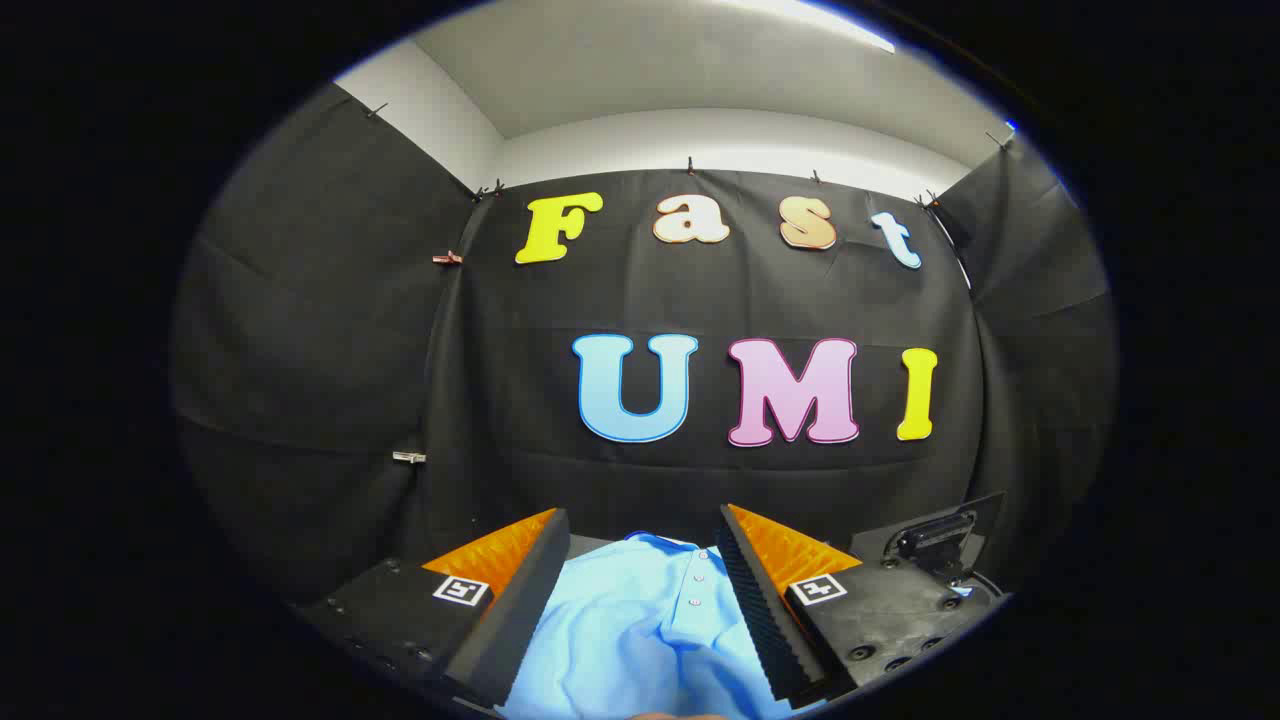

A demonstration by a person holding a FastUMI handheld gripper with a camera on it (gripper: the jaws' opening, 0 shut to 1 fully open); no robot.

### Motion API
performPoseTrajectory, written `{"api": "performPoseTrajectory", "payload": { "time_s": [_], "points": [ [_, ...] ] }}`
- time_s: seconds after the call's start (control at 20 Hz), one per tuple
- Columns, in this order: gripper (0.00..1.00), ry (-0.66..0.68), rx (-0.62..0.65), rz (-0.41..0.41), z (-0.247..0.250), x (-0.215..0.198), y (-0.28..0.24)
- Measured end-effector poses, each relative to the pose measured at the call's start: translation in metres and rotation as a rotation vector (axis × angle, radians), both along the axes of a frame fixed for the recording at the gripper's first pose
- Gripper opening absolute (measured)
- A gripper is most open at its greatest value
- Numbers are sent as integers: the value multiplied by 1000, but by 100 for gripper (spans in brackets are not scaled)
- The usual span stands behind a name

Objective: Put the clothes into the washing machine and then close the washing machine lid.

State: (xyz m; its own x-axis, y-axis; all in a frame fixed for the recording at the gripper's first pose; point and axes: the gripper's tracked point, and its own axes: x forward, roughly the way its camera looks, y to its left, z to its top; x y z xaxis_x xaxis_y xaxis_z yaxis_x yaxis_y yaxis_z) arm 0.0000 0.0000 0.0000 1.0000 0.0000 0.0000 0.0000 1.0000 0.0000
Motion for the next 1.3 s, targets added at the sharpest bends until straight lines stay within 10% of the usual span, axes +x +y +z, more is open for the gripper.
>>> {"api": "performPoseTrajectory", "payload": {
  "time_s": [1.3],
  "points": [
    [93,147,-24,-107,-29,35,-40]
  ]
}}
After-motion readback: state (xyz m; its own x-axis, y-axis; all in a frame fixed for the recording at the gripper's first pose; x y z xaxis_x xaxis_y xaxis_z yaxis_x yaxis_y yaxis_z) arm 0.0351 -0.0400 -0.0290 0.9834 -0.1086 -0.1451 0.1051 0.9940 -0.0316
